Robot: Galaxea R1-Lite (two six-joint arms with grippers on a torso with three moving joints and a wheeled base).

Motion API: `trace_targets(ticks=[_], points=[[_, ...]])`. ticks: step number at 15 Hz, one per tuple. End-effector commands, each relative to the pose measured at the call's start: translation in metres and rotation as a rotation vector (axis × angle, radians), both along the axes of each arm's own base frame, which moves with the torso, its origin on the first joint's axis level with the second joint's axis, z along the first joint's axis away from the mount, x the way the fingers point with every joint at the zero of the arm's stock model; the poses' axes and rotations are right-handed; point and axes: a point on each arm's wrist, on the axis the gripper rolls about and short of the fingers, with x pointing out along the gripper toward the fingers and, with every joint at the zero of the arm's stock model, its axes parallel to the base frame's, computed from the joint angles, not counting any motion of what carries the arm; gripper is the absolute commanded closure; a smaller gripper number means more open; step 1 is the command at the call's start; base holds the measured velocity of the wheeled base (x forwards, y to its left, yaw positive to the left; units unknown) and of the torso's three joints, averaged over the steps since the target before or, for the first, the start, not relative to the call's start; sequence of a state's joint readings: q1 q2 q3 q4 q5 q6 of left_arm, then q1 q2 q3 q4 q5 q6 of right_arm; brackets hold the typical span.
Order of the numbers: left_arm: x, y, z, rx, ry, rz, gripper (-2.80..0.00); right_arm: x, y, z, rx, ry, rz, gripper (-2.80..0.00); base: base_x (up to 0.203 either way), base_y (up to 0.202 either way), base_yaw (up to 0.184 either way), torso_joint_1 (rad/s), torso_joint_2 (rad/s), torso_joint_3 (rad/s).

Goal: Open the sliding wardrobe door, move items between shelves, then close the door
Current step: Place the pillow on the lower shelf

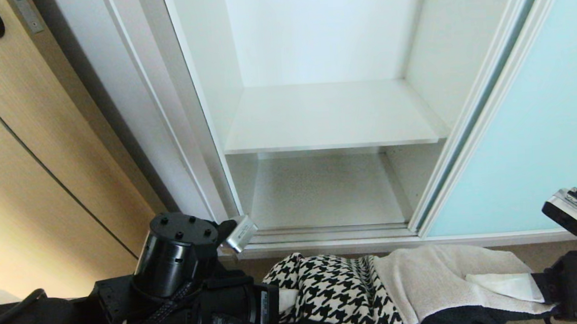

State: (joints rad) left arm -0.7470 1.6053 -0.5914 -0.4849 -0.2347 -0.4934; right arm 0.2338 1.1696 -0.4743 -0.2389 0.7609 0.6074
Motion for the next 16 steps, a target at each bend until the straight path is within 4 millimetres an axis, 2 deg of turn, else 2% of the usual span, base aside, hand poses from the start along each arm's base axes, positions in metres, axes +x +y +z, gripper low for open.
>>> trace_targets(ticks=[1, 9, 16], points=[[0.000, 0.000, 0.000, -0.005, 0.002, -0.001, 0.00, 0.003, 0.001, -0.001, 0.001, 0.013, 0.004, 0.00, 0.000, 0.000, 0.000, 0.000, 0.00, 0.000], [0.005, -0.004, 0.001, -0.009, 0.002, -0.001, 0.00, 0.008, 0.002, -0.003, -0.005, 0.018, 0.001, 0.00, 0.000, 0.000, 0.000, 0.000, 0.00, 0.000], [0.009, -0.008, -0.002, -0.002, 0.008, 0.000, 0.00, 0.013, 0.004, -0.005, -0.005, 0.019, -0.001, 0.00, 0.000, 0.000, 0.000, 0.001, 0.00, -0.160]])
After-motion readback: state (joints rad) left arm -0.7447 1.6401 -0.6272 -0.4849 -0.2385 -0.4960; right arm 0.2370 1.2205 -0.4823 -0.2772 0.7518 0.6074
